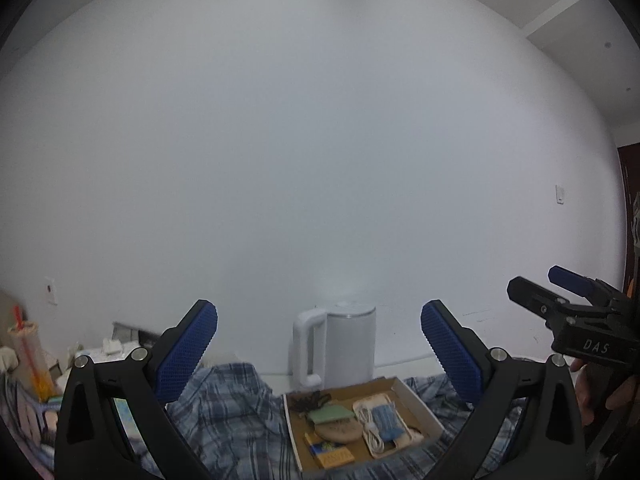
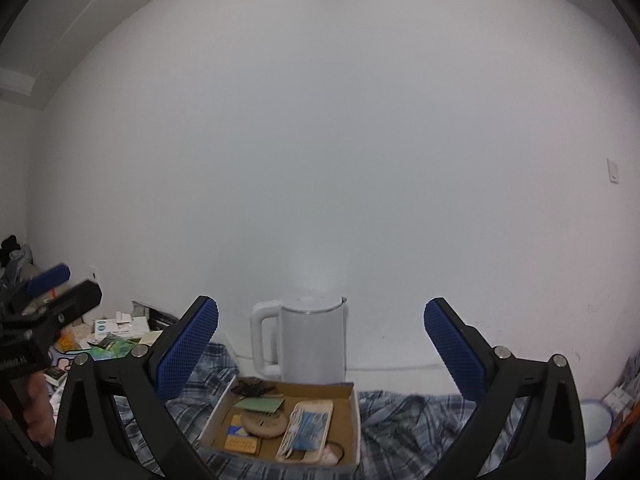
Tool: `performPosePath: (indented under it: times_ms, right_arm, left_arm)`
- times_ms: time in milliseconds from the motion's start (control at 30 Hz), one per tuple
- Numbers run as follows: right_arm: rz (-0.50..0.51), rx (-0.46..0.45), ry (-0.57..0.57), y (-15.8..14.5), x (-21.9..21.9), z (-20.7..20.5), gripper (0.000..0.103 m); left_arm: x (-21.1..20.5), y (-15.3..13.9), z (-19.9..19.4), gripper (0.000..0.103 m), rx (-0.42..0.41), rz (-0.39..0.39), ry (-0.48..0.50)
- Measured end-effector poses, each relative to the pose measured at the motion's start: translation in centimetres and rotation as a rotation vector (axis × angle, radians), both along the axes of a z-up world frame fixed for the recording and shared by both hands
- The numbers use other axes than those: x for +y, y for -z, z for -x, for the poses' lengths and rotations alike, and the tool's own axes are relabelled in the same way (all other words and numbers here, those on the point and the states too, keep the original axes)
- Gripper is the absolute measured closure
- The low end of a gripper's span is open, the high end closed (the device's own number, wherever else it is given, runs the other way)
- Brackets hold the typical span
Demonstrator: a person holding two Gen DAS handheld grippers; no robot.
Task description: Organize soft objects
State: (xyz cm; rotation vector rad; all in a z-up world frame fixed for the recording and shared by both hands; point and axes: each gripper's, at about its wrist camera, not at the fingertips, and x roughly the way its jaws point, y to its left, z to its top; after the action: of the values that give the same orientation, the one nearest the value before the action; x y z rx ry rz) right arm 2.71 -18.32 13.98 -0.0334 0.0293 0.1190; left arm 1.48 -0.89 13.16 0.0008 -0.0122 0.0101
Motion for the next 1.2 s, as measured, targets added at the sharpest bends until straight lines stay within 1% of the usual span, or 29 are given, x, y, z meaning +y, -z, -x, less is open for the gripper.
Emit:
performPosePath:
  times_ms: [133,200,267,333,400,467,567,667,767,900,967,1033,1200]
  right_arm:
    - [0.005,-0.007,0.007,2.8,0.2,1.9,0.000]
    - [0.009,-0.002,-0.012,4.2,0.2,2.6,0.000]
    - [0.010,-0.017,-0.022,5.6,0.3,3.8,0.000]
    - [0.025,-0.017,-0.035,6.8,0.6,4.4,0.000]
    - [0.046,-0.008,-0.020,8.0,0.7,4.7,0.000]
    - [0.050,-0.001,-0.019,9.1,0.7,4.9,0.000]
    - [0.038,0.007,-0.011,10.5,0.3,4.8,0.000]
    - [0.035,0.016,-0.013,11.3,0.2,4.7,0.000]
    - [0.032,0.020,-0.015,12.1,0.1,4.9,0.000]
    - [0.036,0.011,-0.012,13.1,0.0,5.6,0.000]
    - [0.040,0.024,-0.029,13.7,0.0,5.5,0.000]
    - [0.038,0.026,-0.035,13.7,0.0,5.5,0.000]
    - [0.032,0.034,-0.015,14.1,-0.1,5.4,0.000]
  left_arm:
    - [-0.4,2.7,1.9,0.000,0.008,-0.004,-0.008]
    - [-0.2,3.6,2.8,0.000,0.024,0.011,-0.007]
    - [0.2,4.8,3.3,0.000,0.037,0.035,-0.002]
    - [0.5,6.0,3.5,0.000,0.051,0.031,-0.009]
    - [1.0,7.3,3.4,0.000,0.074,0.039,-0.024]
    - [1.4,8.8,3.3,0.000,0.093,0.047,-0.018]
    - [1.4,10.5,3.3,0.000,0.100,0.019,-0.038]
    - [1.3,11.8,3.3,0.000,0.121,0.019,-0.028]
    - [1.3,12.2,3.3,0.000,0.134,0.016,-0.020]
    - [1.0,12.8,3.5,0.000,0.125,-0.002,-0.023]
    - [1.0,13.1,3.4,0.000,0.133,0.002,-0.012]
    - [1.0,13.3,3.1,0.000,0.145,0.004,-0.001]
    - [1.2,13.5,3.2,0.000,0.145,0.012,-0.010]
